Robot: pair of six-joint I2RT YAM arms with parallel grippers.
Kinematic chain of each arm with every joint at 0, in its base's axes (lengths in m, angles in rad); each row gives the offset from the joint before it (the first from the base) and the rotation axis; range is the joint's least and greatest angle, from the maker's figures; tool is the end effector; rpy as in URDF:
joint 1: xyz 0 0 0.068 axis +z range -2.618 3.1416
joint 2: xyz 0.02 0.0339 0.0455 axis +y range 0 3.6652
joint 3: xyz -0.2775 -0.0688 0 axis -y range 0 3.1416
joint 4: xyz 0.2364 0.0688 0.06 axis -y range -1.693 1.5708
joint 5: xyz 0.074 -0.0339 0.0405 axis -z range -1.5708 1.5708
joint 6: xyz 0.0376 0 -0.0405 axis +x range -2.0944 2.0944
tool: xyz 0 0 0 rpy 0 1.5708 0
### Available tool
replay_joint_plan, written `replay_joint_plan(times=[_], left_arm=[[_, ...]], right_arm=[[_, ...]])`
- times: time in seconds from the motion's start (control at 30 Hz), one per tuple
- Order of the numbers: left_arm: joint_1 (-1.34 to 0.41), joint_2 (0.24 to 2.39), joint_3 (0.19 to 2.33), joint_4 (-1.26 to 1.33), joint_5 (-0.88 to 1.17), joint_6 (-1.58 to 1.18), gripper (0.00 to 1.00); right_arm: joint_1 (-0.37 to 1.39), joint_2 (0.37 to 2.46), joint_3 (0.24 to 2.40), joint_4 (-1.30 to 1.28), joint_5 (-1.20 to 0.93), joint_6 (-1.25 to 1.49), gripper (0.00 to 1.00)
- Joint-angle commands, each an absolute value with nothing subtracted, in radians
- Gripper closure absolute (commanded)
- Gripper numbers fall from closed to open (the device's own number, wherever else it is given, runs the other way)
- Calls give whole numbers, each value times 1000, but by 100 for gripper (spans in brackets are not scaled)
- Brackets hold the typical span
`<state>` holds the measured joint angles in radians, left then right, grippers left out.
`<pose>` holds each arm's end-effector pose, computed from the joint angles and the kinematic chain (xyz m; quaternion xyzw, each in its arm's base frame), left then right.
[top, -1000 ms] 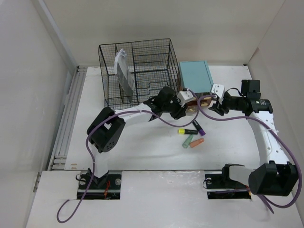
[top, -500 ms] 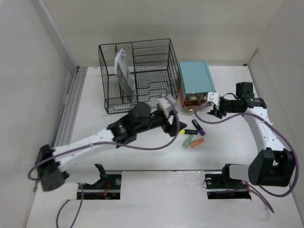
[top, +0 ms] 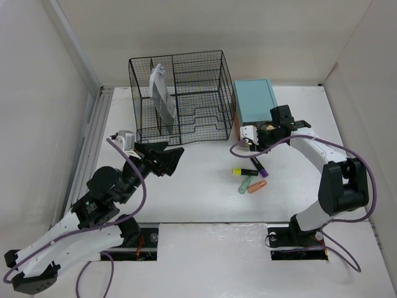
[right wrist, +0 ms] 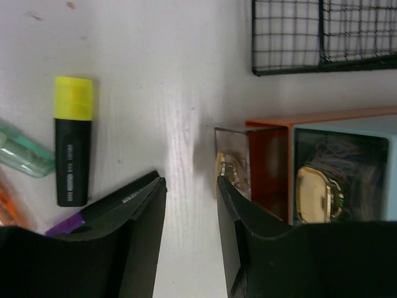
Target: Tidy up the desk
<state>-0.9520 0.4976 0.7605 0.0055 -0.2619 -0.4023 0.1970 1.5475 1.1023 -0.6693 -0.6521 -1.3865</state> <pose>0.0632 -0.0719 0.3946 0.0631 0.6066 -0.4324 0.6642 0.2883 0.0808 0.2500 -0.7075 0.5968 0.1384 0.3523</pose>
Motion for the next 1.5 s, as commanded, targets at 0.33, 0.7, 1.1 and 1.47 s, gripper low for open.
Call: replay_joint_plan(times=[0.33,0.7,1.1,1.47], left_arm=[[-969,465,741,-28,-331,-457,27],[-969,456,741,-28,-322,-457,25],[-969,456,741,-18,-322,-457,24],[-969,446,732,-18,-313,-457,23]], right_arm=[[207,1557,1115,-431,-486,-1243,56],[207,1646,1155,-462,-453,-1243,56],[207,1697,1186,-497,-420,-1243,86],[207,1605,1099,-568,-420,-1262,95]])
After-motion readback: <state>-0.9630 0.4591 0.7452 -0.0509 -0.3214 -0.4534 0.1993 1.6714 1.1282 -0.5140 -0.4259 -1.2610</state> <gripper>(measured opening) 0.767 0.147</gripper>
